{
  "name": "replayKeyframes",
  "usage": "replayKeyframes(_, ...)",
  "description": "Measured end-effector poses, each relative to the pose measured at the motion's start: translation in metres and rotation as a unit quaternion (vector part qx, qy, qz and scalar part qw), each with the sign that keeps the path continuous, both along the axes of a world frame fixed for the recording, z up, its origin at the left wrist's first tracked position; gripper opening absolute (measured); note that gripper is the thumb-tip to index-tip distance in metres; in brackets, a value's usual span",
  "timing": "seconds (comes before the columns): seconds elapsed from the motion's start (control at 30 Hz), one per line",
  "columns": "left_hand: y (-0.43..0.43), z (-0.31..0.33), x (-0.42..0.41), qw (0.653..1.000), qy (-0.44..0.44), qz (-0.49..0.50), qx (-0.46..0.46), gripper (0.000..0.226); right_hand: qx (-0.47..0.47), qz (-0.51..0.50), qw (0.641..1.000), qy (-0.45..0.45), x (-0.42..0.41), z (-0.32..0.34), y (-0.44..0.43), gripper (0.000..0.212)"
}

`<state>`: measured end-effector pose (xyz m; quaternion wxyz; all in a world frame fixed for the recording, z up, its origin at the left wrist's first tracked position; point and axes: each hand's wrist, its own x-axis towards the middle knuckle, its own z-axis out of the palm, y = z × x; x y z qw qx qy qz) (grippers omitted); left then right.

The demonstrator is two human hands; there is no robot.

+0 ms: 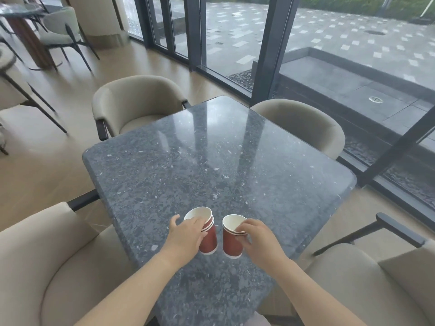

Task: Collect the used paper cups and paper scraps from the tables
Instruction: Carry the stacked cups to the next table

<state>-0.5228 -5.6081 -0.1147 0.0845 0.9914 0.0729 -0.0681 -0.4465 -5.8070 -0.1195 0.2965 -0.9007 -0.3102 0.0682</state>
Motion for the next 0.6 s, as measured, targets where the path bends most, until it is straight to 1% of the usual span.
replayKeyframes(0.13, -0.002, 0.012, -0.021, 0.999, -0.006, 0.031, -0.022, 0.023, 0.016, 0.048, 0.999, 0.009, -0.006, 0.008, 0.013, 0.012)
replayKeyframes(0.23, -0.009, 0.025, -0.041, 0.993, 0.005, 0.082, -0.079, 0.026, 0.031, 0.099, 0.995, 0.003, -0.011, 0.013, 0.022, 0.011)
replayKeyframes(0.37, -0.028, 0.038, -0.074, 0.983, -0.023, 0.158, -0.088, 0.020, 0.041, 0.185, 0.982, -0.002, -0.019, 0.022, 0.027, 0.013)
replayKeyframes(0.47, -0.049, 0.042, -0.101, 0.968, -0.020, 0.230, -0.094, 0.022, 0.023, 0.265, 0.964, -0.022, -0.026, 0.024, 0.025, 0.014)
replayKeyframes(0.53, -0.065, 0.041, -0.123, 0.958, -0.014, 0.277, -0.079, 0.028, 0.010, 0.326, 0.945, -0.029, -0.033, 0.022, 0.025, 0.016)
replayKeyframes(0.6, -0.083, 0.037, -0.147, 0.942, -0.013, 0.326, -0.074, 0.025, 0.010, 0.378, 0.925, -0.026, -0.045, 0.019, 0.025, 0.019)
